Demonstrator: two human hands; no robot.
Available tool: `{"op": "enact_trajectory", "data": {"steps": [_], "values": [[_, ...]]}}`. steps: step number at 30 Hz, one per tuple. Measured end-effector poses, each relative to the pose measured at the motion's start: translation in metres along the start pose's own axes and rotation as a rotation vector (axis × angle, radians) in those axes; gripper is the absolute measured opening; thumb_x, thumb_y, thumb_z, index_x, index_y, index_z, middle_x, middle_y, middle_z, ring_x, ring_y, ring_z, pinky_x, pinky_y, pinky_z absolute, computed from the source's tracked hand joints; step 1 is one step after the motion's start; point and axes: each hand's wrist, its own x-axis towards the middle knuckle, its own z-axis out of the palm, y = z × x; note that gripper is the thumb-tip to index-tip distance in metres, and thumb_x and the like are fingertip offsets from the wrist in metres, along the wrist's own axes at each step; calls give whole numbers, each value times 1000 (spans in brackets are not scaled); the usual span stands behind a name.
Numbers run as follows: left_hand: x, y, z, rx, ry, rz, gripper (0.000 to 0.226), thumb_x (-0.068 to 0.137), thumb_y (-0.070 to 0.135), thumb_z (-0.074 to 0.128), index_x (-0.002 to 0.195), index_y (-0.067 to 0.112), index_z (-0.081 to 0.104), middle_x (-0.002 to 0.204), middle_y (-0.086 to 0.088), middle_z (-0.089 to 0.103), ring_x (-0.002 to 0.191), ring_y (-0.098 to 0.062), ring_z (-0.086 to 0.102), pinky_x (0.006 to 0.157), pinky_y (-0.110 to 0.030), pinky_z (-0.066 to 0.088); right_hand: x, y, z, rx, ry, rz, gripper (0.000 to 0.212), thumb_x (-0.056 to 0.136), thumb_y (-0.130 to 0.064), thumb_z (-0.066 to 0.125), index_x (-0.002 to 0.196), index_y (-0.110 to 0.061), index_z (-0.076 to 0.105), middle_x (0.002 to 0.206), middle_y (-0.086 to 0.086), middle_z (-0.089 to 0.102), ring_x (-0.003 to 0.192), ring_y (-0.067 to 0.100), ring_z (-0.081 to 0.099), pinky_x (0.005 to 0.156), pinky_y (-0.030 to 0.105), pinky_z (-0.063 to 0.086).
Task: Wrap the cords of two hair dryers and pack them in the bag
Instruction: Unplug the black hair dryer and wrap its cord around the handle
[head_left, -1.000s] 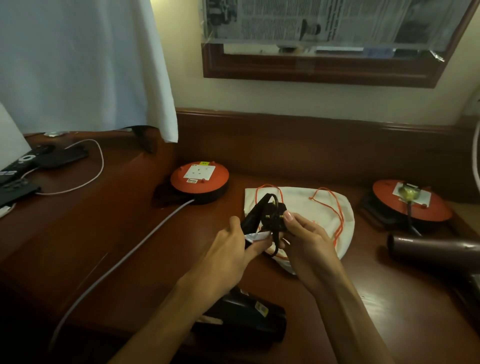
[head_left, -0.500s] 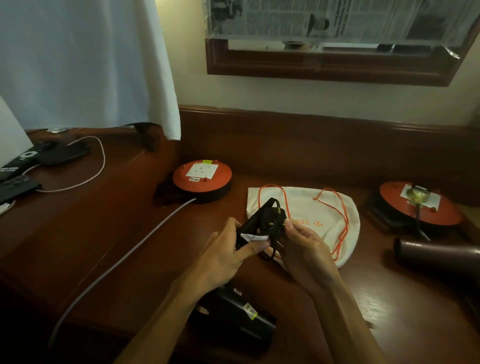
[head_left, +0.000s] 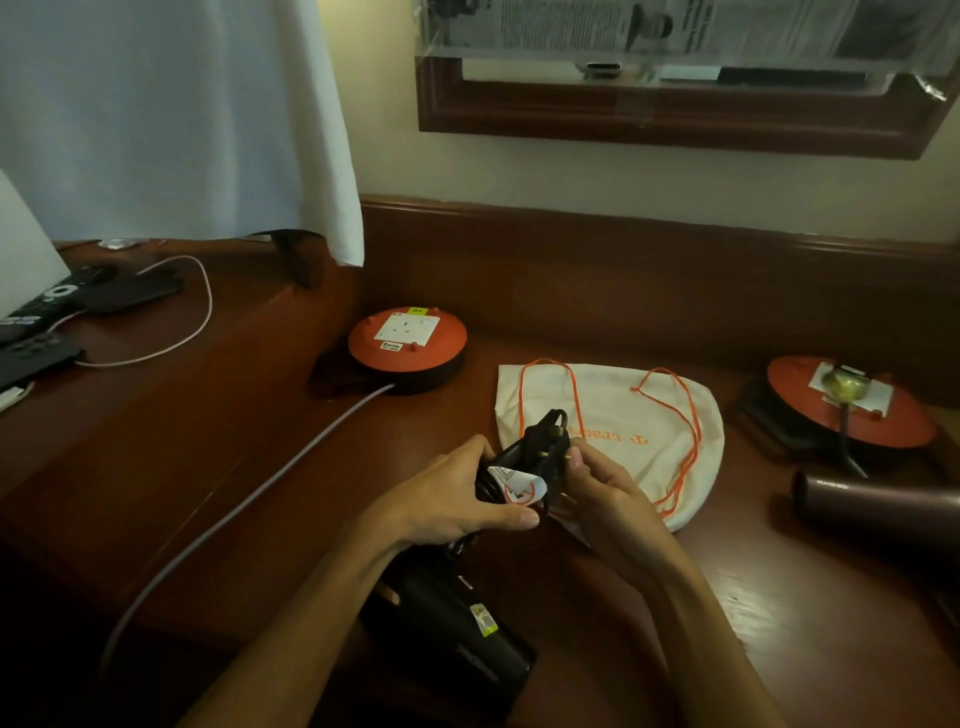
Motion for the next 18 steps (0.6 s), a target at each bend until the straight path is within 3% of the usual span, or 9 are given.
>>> {"op": "enact_trajectory", "data": {"steps": [1, 3, 6, 9, 11, 15, 18], "values": [[1, -1, -3, 13, -14, -13, 52, 72, 58, 82, 101, 31, 49, 94, 12, 60, 81, -3, 58, 66, -22, 40, 1, 1, -1, -58, 32, -2, 32, 102, -32, 48, 121, -10, 61, 120, 22, 65, 111, 39, 66, 94, 43, 58], [5, -5, -10, 56, -58, -40, 59, 67, 63, 83, 103, 32, 48, 98, 10, 62, 86, -5, 60, 70, -26, 44, -2, -1, -7, -138, 124, -33, 23, 100, -27, 57, 121, -19, 58, 121, 8, 66, 112, 27, 68, 84, 32, 61], [8, -10, -20, 108, -126, -73, 66, 61, 64, 86, 104, 33, 46, 104, 6, 64, 92, -13, 64, 78, -37, 52, -6, -9, -14, -83, 81, -89, 52, 94, -15, 68, 137, -34, 47, 129, -12, 62, 111, 10, 68, 77, 25, 60], [9, -8, -22, 230, -116, -40, 61, 63, 57, 88, 103, 30, 52, 104, 10, 63, 95, -13, 61, 76, -35, 50, 1, -5, -12, -477, 61, -116, 51, 91, -27, 72, 136, -40, 53, 127, -6, 59, 103, 14, 70, 81, 34, 63], [7, -6, -24, 388, -64, -30, 58, 65, 59, 86, 108, 32, 57, 109, 13, 60, 100, -11, 58, 79, -31, 47, 5, 3, -5, -693, 105, -120, 41, 89, -37, 73, 129, -35, 61, 124, -1, 59, 97, 11, 69, 80, 30, 62], [-18, -13, -22, 665, 193, -57, 71, 79, 63, 72, 139, 36, 47, 142, 11, 45, 134, -14, 37, 112, -40, 29, 2, 15, 11, -725, 171, -91, 30, 87, -37, 74, 114, -25, 68, 112, -2, 56, 91, 7, 63, 72, 18, 56], [-58, -32, -4, 654, 556, -204, 67, 89, 58, 63, 147, 32, 39, 156, 1, 31, 143, -22, 27, 115, -41, 27, -4, 22, 19, -892, 148, -60, 34, 83, -47, 76, 108, -27, 67, 102, -7, 56, 85, 6, 57, 67, 16, 46]]}}
